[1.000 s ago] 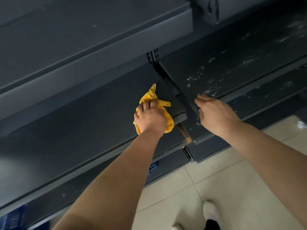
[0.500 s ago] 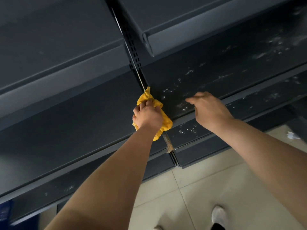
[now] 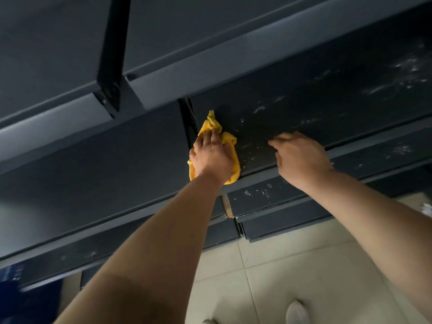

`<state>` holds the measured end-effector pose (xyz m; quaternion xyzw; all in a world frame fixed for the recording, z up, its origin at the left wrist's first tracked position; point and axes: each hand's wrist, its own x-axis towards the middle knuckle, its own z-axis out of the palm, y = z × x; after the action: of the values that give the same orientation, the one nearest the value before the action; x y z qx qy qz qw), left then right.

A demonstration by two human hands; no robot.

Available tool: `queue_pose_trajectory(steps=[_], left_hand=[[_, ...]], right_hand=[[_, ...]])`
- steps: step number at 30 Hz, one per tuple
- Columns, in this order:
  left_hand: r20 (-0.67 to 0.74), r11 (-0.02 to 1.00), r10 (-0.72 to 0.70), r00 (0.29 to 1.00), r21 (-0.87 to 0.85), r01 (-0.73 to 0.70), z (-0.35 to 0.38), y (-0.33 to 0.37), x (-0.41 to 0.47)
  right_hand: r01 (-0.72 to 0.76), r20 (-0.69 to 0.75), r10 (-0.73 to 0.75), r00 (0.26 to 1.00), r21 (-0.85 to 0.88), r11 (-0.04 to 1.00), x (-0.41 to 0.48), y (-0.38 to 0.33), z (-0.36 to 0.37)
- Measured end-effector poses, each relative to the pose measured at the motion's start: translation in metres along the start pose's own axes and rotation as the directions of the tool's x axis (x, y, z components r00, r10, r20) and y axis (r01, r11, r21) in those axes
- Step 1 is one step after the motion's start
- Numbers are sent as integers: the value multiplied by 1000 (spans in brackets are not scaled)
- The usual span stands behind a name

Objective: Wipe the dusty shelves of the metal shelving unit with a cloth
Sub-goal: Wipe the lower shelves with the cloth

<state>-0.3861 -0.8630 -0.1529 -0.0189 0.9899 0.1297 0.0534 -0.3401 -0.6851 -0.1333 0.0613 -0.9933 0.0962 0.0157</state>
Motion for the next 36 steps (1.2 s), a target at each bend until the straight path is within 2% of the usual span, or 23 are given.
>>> queue_pose_trajectory(steps=[7,13,15,19,21,22,24,26,29,31,33,34,35,36], left_hand=[[-16,999,-42,999,11,42,-4,1,37],[2,989,-143,990,27,143,-4,20,41],[34,994,-108,994,16,107,-4,32,32],[98,991,116,988,-79,-109,0,54,3],[98,979,170,981,-126,-158,-3,52,-3],[91,983,159,983,-107,-149,-7,50,-5],[55,994,94,994,56,-97,-16,43,-10],[12,980,91,996,176,-91,-21,40,-15],[-15,977,159,987,148,-155,-27,45,-19],[-1,987,146,989,74,-146,-33,48,-19],[67,983,94,993,-164,-82,-40,52,-22],[125,940,62,990,-340,-16,-43,55,-23],[194,842,22,981,-533,86,-47,58,-24],[270,690,-14,963,-694,205,-51,61,-23]], right_hand=[[10,108,0,994,-93,996,10,-1,2],[-2,135,11,991,-68,998,7,0,2],[0,133,8,991,-61,998,4,0,3],[-6,156,6,988,0,1000,-1,2,-8],[1,206,-4,979,17,1000,-3,4,-15],[2,245,-7,969,19,1000,-5,4,-17],[6,303,-6,953,2,1000,-11,6,-19],[-5,299,4,954,4,1000,-17,10,-20],[-29,236,20,971,35,999,-21,13,-25],[-37,205,26,978,47,998,-23,14,-30],[-55,182,44,982,59,997,-24,15,-35],[-66,173,55,983,61,996,-24,16,-38],[-80,164,69,984,60,995,-24,16,-41],[-95,153,85,985,59,994,-24,16,-43]])
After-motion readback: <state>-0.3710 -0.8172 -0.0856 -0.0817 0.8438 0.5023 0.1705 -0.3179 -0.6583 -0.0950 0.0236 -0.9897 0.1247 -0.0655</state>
